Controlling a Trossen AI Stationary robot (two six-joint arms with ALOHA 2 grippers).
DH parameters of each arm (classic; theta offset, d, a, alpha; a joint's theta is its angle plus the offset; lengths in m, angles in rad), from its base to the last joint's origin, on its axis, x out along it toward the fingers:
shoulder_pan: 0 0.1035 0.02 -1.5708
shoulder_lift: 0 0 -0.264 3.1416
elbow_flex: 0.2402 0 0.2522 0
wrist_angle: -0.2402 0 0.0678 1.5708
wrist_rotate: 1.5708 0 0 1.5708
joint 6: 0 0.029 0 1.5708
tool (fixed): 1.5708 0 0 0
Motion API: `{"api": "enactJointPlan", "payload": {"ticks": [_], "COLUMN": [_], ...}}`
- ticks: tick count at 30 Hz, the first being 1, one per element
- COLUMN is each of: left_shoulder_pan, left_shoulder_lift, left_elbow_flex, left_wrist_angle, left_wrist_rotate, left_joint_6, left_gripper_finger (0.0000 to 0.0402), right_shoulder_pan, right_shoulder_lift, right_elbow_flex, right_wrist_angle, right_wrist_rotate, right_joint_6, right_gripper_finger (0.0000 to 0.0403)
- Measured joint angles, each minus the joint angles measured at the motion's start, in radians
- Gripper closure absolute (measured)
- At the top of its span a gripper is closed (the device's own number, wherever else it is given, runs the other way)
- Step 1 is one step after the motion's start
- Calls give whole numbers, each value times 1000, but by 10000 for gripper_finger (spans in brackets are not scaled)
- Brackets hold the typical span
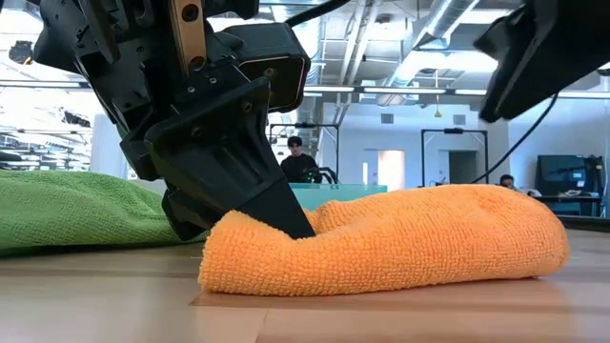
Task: Roll microfiber towels into tight, uniform cylinder then place into a basket
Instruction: Roll the orange microfiber cloth
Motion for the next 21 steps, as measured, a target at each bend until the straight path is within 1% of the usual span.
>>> {"api": "enactJointPlan", "payload": {"ticks": [2,5,9,11,13,16,21], "left_shoulder_pan": [0,0,0,0,0,0,0], "left_shoulder_lift": [0,0,0,0,0,0,0], "left_elbow_flex": [0,0,0,0,0,0,0], "left_wrist_angle": [0,0,0,0,0,0,0], "left_wrist_rotate": [1,1,1,1,1,2,1], "left_joint_6": [0,0,-1,-1,-1,-1,-1], "left_gripper_finger": [371,371,372,372,371,371,372], "right_shoulder_pan": [16,33,33,24,13,-10,-45], "right_shoulder_lift": [-53,-147,-257,-287,-298,-284,-201], "right_elbow_flex": [-68,-195,-369,-433,-481,-517,-525], "right_wrist_angle": [42,119,298,410,519,640,761], "right_wrist_rotate": [11,23,23,24,23,23,19], "right_joint_6": [27,108,231,254,246,209,182], "right_gripper_finger": [280,284,284,284,284,285,281]}}
